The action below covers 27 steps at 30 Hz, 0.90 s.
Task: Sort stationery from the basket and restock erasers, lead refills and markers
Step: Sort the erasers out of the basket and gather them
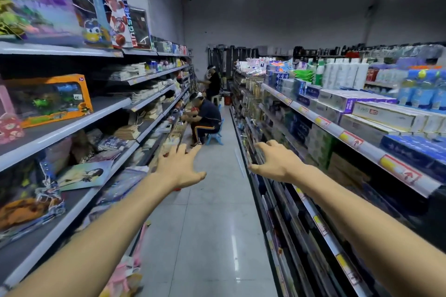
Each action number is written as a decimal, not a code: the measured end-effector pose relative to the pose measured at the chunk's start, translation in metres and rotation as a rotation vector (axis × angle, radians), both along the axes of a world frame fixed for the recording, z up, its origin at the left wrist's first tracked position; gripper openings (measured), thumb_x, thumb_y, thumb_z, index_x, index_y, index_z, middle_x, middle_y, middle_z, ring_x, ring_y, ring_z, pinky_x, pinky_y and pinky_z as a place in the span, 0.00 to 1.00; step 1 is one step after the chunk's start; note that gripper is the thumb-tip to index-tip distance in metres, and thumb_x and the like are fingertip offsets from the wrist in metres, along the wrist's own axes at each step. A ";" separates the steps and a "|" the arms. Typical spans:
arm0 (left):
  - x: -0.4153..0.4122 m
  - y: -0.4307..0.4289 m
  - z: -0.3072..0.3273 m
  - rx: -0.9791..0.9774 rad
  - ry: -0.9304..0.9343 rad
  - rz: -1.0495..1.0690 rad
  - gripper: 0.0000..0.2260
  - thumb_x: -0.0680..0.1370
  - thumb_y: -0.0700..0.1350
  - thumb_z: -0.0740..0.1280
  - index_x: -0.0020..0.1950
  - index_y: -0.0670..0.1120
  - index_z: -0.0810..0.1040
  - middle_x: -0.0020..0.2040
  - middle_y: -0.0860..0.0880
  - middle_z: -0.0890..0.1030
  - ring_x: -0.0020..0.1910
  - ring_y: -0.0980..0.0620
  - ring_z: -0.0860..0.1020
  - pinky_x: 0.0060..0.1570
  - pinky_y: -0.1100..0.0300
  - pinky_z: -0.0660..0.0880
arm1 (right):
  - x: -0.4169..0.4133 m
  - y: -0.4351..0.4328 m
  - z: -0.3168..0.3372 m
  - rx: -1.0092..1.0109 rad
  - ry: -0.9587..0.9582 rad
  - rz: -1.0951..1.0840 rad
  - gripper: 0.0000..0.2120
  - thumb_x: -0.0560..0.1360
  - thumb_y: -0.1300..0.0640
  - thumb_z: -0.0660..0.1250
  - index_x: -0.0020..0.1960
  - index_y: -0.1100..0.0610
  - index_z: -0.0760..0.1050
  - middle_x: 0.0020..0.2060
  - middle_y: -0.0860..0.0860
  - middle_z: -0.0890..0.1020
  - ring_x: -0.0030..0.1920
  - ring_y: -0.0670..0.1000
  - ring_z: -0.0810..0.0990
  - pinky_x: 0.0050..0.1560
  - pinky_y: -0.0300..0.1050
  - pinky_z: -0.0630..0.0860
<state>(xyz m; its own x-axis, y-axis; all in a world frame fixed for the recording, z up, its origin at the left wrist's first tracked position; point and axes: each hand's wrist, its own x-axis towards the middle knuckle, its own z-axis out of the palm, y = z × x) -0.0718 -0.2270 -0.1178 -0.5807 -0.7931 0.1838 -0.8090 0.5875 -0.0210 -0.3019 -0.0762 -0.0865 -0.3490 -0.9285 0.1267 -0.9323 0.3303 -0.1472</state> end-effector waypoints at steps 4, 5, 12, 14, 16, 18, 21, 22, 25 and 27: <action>-0.019 -0.078 -0.015 0.011 -0.001 -0.025 0.40 0.73 0.70 0.62 0.81 0.60 0.51 0.79 0.46 0.61 0.76 0.40 0.63 0.67 0.37 0.68 | -0.024 -0.076 -0.016 0.022 -0.025 0.027 0.40 0.75 0.34 0.65 0.80 0.50 0.59 0.75 0.59 0.66 0.73 0.61 0.68 0.69 0.56 0.70; -0.025 -0.097 -0.019 0.019 0.015 -0.039 0.40 0.73 0.69 0.62 0.81 0.60 0.52 0.78 0.46 0.62 0.75 0.41 0.64 0.66 0.39 0.70 | -0.030 -0.093 -0.021 0.018 -0.023 0.035 0.39 0.75 0.34 0.65 0.80 0.50 0.60 0.75 0.58 0.66 0.73 0.60 0.68 0.70 0.55 0.70; -0.082 -0.213 -0.072 0.043 0.057 -0.084 0.37 0.74 0.67 0.63 0.80 0.57 0.55 0.75 0.47 0.66 0.73 0.42 0.67 0.63 0.44 0.73 | -0.087 -0.213 -0.080 0.054 0.007 0.092 0.39 0.75 0.32 0.65 0.79 0.49 0.61 0.75 0.57 0.67 0.74 0.59 0.67 0.70 0.55 0.69; -0.109 -0.250 -0.090 0.058 0.059 -0.083 0.37 0.75 0.66 0.64 0.80 0.57 0.55 0.74 0.47 0.66 0.72 0.42 0.67 0.63 0.44 0.74 | -0.113 -0.256 -0.099 0.068 -0.001 0.094 0.40 0.74 0.31 0.64 0.79 0.49 0.61 0.75 0.58 0.67 0.75 0.59 0.66 0.70 0.55 0.69; -0.142 -0.293 -0.107 0.060 0.056 -0.083 0.37 0.75 0.66 0.64 0.80 0.57 0.55 0.75 0.47 0.66 0.73 0.43 0.67 0.64 0.44 0.74 | -0.146 -0.304 -0.119 0.078 -0.017 0.089 0.40 0.74 0.31 0.64 0.79 0.49 0.61 0.74 0.57 0.67 0.74 0.59 0.67 0.69 0.55 0.70; -0.178 -0.339 -0.123 0.063 0.052 -0.072 0.37 0.75 0.66 0.64 0.80 0.57 0.55 0.76 0.46 0.66 0.73 0.42 0.67 0.65 0.44 0.73 | -0.184 -0.357 -0.138 0.089 -0.030 0.086 0.40 0.74 0.31 0.64 0.79 0.50 0.61 0.74 0.56 0.68 0.73 0.59 0.68 0.69 0.56 0.70; -0.241 -0.414 -0.142 0.075 0.021 -0.050 0.37 0.75 0.66 0.64 0.80 0.58 0.54 0.76 0.46 0.66 0.73 0.42 0.67 0.65 0.44 0.72 | -0.246 -0.444 -0.162 0.123 -0.056 0.078 0.39 0.74 0.31 0.65 0.78 0.51 0.63 0.72 0.56 0.70 0.72 0.59 0.69 0.69 0.56 0.70; -0.262 -0.441 -0.147 0.088 0.013 -0.046 0.37 0.75 0.66 0.64 0.80 0.58 0.54 0.76 0.46 0.66 0.73 0.42 0.67 0.65 0.44 0.72 | -0.268 -0.474 -0.166 0.137 -0.057 0.079 0.39 0.74 0.31 0.65 0.78 0.51 0.64 0.71 0.56 0.70 0.71 0.59 0.70 0.69 0.56 0.71; -0.323 -0.522 -0.150 0.120 -0.003 -0.035 0.37 0.74 0.65 0.64 0.80 0.58 0.54 0.75 0.46 0.66 0.73 0.41 0.67 0.65 0.42 0.73 | -0.333 -0.563 -0.162 0.157 -0.042 0.089 0.39 0.74 0.32 0.65 0.78 0.52 0.64 0.70 0.57 0.71 0.70 0.60 0.71 0.67 0.56 0.72; -0.361 -0.576 -0.144 0.116 -0.002 -0.041 0.37 0.74 0.66 0.63 0.80 0.57 0.55 0.76 0.46 0.66 0.73 0.41 0.67 0.65 0.42 0.73 | -0.371 -0.620 -0.152 0.142 -0.029 0.083 0.39 0.75 0.32 0.64 0.78 0.52 0.63 0.70 0.58 0.71 0.70 0.61 0.72 0.67 0.56 0.73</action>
